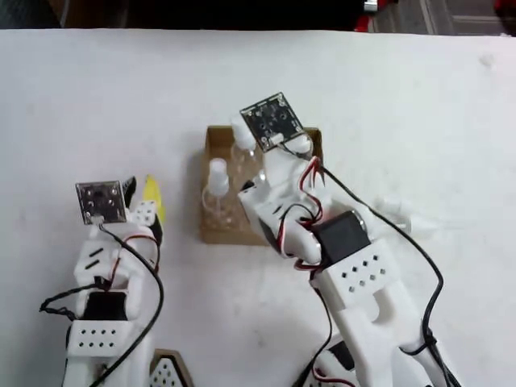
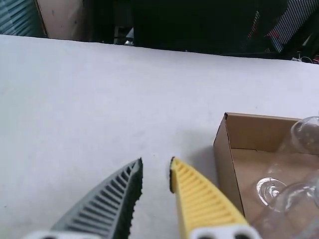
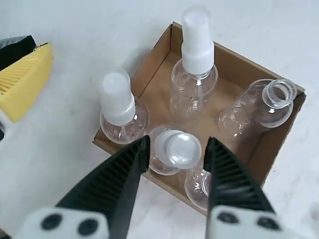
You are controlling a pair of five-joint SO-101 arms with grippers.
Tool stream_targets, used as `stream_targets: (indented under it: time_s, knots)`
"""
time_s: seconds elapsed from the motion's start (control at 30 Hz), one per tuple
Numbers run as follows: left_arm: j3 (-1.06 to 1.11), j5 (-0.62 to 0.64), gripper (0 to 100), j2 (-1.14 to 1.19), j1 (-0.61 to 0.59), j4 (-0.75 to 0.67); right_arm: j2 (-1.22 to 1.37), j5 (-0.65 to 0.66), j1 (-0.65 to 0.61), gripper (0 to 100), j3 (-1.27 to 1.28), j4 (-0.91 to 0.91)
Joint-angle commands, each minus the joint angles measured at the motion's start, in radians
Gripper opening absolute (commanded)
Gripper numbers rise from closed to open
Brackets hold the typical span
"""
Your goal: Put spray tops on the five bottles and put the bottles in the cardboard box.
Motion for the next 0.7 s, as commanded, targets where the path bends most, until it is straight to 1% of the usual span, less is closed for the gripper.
stream_targets:
  time_s: [0.0, 0.17, 0.37, 0.67]
  knots:
    - [-0.011, -0.012, 9, -0.001, 0.013, -0.025, -0.004, 0.003, -0.002, 13.7, -0.002, -0.041]
    - [-0.011, -0.012, 9, -0.001, 0.013, -0.025, -0.004, 0.008, -0.002, 13.1, 0.002, -0.041]
    - [-0.011, -0.012, 9, -0.001, 0.015, -0.025, -0.013, 0.009, -0.002, 5.7, -0.003, -0.059]
    - [-0.011, -0.012, 9, -0.001, 0.015, -0.025, -0.004, 0.012, -0.002, 5.2, 0.002, -0.085]
